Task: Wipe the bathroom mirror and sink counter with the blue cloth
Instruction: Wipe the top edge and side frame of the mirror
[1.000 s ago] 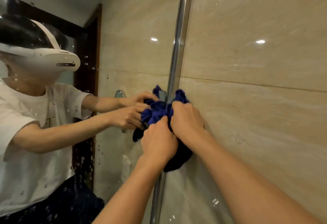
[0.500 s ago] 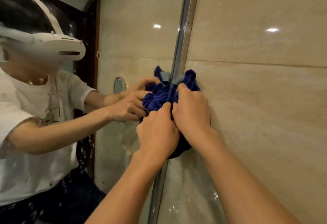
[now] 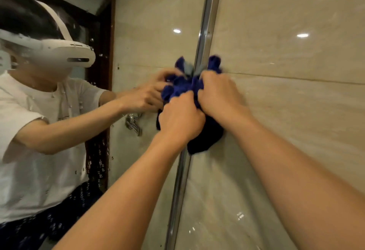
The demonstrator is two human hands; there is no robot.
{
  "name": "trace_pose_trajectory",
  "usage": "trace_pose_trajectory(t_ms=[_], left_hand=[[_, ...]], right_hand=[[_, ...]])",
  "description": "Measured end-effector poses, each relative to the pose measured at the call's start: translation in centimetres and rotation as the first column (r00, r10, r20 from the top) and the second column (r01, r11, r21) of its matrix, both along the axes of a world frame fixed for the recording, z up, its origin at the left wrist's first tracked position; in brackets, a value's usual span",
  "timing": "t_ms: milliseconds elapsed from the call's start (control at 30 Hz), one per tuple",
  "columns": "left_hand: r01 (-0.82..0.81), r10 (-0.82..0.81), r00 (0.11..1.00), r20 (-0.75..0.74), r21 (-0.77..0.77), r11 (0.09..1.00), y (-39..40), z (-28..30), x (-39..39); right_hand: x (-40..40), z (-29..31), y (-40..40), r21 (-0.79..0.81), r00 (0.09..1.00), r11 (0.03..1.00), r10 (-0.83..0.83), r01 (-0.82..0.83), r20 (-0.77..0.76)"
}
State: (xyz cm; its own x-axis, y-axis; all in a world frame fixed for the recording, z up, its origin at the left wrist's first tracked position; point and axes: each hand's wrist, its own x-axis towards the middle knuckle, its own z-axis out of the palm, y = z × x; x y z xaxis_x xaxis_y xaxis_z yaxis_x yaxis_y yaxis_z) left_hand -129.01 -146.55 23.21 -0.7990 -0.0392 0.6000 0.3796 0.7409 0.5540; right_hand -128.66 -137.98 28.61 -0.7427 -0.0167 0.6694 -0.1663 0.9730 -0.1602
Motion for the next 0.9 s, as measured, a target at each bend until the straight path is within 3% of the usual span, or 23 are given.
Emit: trace_pose_trajectory(t_ms=[133,333,700,900], left_hand=[[-0.003,0.007,0.995,-0.096,0.041,0.999,0.8,2.3,-0.7],[0.045,-0.032,0.993,-0.110,0.122,0.991,-0.3,-5.5,-1.7],[0.036,-0.058,0.984,0.170,0.127,0.991,-0.7,-19.7,-0.8],[0.070,-0.113,0.969,0.220,0.195,0.978,-0.9,-19.7,-0.6]], right_hand=[[-0.9,3.0,0.0,-0.042,0.995,0.999,-0.004,0.000,-0.097],[-1.1,-4.4,-0.1,-0.072,0.993,0.997,0.005,-0.013,-0.115],[-0.2,-18.0,-0.7,-0.041,0.987,0.997,-0.065,0.071,0.149],[0.2,-17.9,-1.0,0.004,0.963,0.997,-0.072,0.074,0.260]])
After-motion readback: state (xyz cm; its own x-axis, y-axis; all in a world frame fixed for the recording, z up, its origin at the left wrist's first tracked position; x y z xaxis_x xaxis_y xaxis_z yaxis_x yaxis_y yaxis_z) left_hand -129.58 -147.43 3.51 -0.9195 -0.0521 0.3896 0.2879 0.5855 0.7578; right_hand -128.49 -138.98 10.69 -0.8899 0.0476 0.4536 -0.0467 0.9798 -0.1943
